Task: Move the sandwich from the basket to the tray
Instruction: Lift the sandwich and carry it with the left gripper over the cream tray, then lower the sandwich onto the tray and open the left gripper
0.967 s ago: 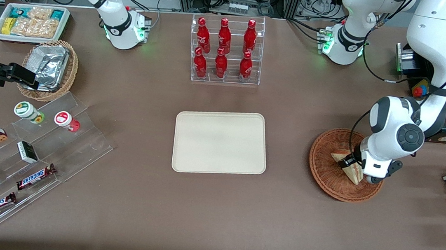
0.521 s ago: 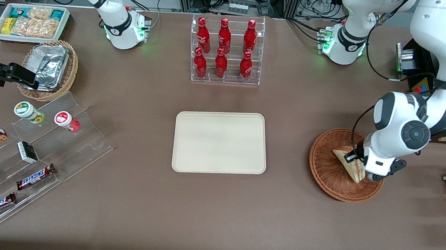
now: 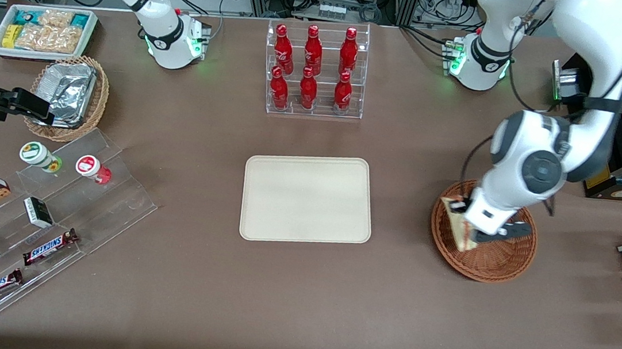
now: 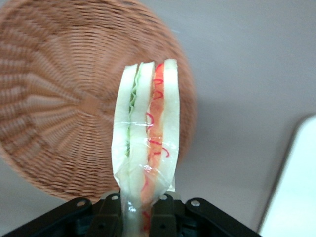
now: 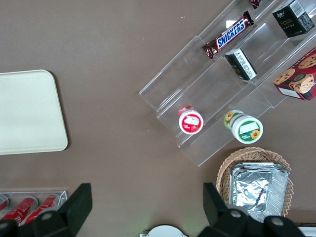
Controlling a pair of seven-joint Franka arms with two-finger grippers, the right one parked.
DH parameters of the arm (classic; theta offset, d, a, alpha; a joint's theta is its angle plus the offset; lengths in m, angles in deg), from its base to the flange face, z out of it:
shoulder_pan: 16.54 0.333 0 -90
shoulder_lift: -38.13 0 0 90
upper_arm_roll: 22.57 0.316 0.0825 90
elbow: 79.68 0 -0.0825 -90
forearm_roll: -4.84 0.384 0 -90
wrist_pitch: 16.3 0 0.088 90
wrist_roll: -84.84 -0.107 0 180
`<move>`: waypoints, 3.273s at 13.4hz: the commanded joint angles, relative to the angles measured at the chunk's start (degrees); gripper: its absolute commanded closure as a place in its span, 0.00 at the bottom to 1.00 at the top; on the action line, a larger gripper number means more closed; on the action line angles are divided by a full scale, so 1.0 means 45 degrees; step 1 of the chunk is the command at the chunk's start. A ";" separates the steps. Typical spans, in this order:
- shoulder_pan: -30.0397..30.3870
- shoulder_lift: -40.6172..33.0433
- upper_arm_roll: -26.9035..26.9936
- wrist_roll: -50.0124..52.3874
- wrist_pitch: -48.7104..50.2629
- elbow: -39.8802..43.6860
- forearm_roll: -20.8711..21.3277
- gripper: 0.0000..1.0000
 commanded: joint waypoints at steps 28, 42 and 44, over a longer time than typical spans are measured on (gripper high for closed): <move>-0.6692 0.7617 -0.0158 0.5329 0.1287 0.9079 -0.0413 1.00; -0.6303 0.6020 -0.0061 0.5020 0.2709 0.9470 -0.0219 0.00; -0.6070 0.5452 -0.0021 0.4491 0.3665 0.9431 -0.0257 0.00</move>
